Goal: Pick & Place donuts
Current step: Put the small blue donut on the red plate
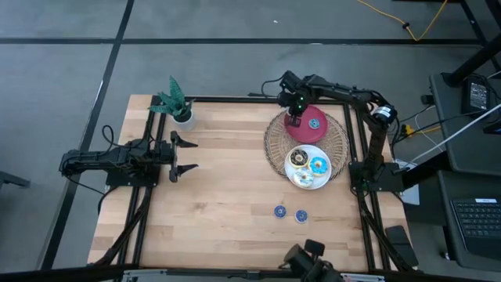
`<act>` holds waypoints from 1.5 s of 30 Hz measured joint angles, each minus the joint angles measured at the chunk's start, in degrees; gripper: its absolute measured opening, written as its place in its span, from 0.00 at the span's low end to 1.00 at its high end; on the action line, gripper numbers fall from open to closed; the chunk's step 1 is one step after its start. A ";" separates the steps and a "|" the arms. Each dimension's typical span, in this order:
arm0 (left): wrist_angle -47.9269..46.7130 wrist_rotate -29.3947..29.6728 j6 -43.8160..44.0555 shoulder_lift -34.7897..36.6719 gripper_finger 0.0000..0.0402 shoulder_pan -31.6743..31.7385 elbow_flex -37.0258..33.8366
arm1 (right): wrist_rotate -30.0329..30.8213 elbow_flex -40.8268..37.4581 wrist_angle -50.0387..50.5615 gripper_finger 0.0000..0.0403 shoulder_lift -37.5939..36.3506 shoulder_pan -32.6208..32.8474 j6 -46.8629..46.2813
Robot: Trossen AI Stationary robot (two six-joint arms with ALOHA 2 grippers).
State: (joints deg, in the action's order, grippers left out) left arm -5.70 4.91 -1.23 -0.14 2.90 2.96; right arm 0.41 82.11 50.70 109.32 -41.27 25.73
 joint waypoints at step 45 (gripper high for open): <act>-0.01 0.02 0.00 0.00 0.88 0.00 0.02 | 5.74 -4.95 2.74 0.23 1.56 -4.64 -7.47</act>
State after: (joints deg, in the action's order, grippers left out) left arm -5.71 4.93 -1.23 -0.14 2.90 2.98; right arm 6.15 77.16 53.44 110.88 -45.91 18.26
